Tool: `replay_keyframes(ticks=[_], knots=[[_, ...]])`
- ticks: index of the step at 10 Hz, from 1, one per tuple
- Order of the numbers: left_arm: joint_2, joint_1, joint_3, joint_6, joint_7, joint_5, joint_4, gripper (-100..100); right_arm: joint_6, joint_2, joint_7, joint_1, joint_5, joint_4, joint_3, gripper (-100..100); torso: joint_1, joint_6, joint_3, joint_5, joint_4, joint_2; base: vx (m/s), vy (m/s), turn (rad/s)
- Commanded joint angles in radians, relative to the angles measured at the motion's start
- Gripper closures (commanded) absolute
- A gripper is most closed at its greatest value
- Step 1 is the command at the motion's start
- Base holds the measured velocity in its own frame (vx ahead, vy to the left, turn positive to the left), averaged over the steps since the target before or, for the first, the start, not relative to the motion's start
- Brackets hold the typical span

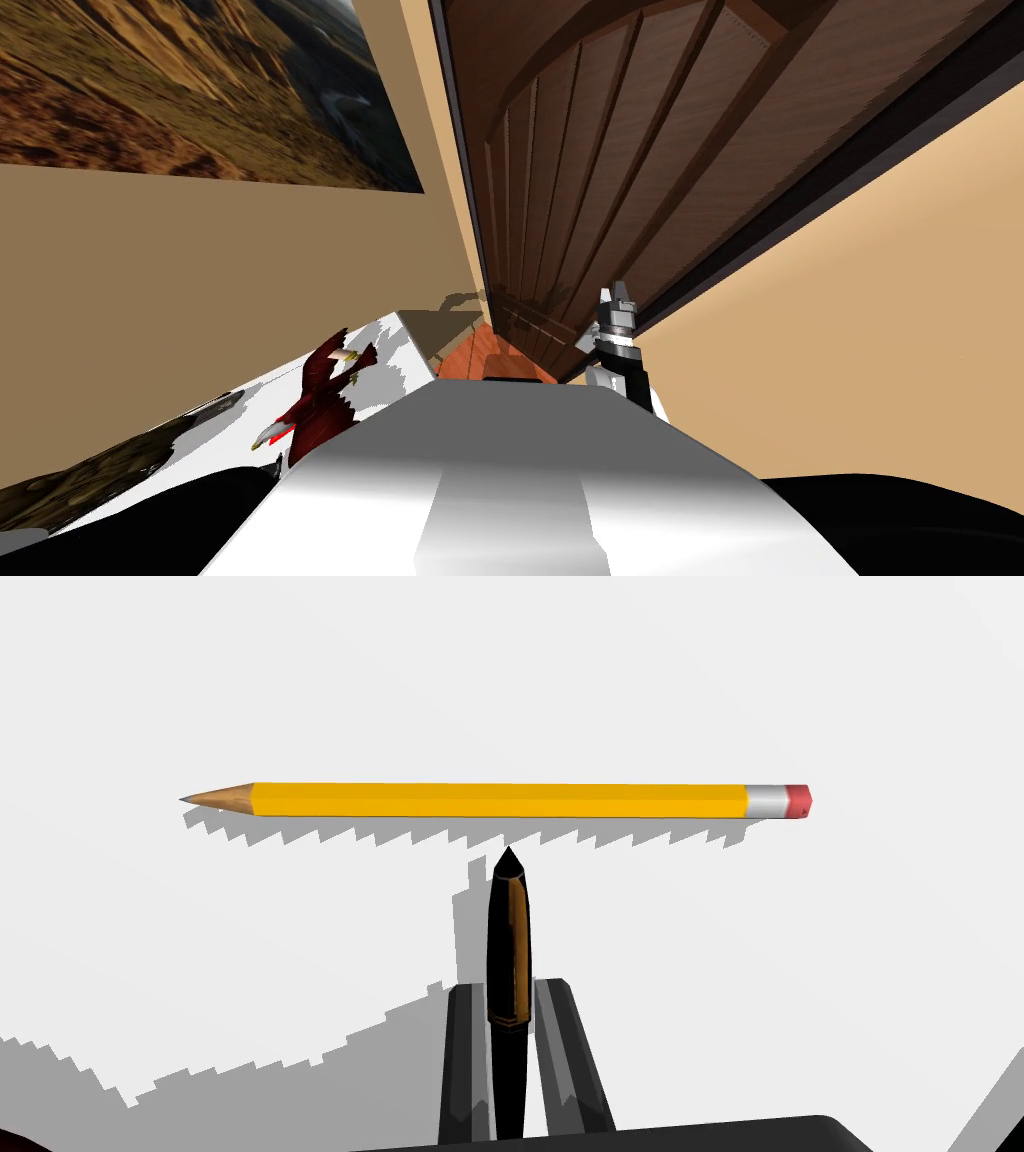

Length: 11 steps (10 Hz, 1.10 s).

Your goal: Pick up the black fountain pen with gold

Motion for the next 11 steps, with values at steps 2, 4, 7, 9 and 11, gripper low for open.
replay_keyframes(ticks=[2, 4, 7, 9, 11], knots=[[0.000, 0.000, 0.000, 0.000, 0.000, 0.000, 0.000, 0, 0.000, 0.000, 0.000, 0.000, 0.000, 0.000, 0.000, 0, 0.000, 0.000, 0.000, 0.000, 0.000, 0.000, 0.000, 0.000, 0.000], [0.024, 0.039, 0.050, -0.013, 0.023, 0.001, -0.010, 100, 0.000, 0.000, 0.000, 0.000, 0.000, 0.000, 0.000, 0, -0.001, 0.000, 0.001, 0.000, 0.000, 0.001, -0.029, -0.014, 0.035], [0.048, 0.068, 0.092, -0.029, 0.045, 0.001, -0.013, 100, 0.000, 0.000, 0.000, 0.000, 0.000, 0.000, 0.000, 0, -0.002, 0.000, 0.001, -0.001, 0.000, 0.002, -0.022, -0.016, 0.017], [0.072, 0.097, 0.134, -0.045, 0.067, 0.001, -0.016, 100, 0.000, 0.000, 0.000, 0.000, 0.000, 0.000, 0.000, 0, -0.002, 0.000, 0.001, -0.001, 0.000, 0.001, -0.022, -0.017, 0.024], [0.065, 0.087, 0.120, -0.041, 0.060, 0.001, -0.014, 0, 0.000, 0.000, 0.000, 0.000, 0.000, 0.000, 0.000, 0, -0.001, 0.000, 0.001, 0.000, 0.000, 0.001, -0.006, -0.004, 0.002]])
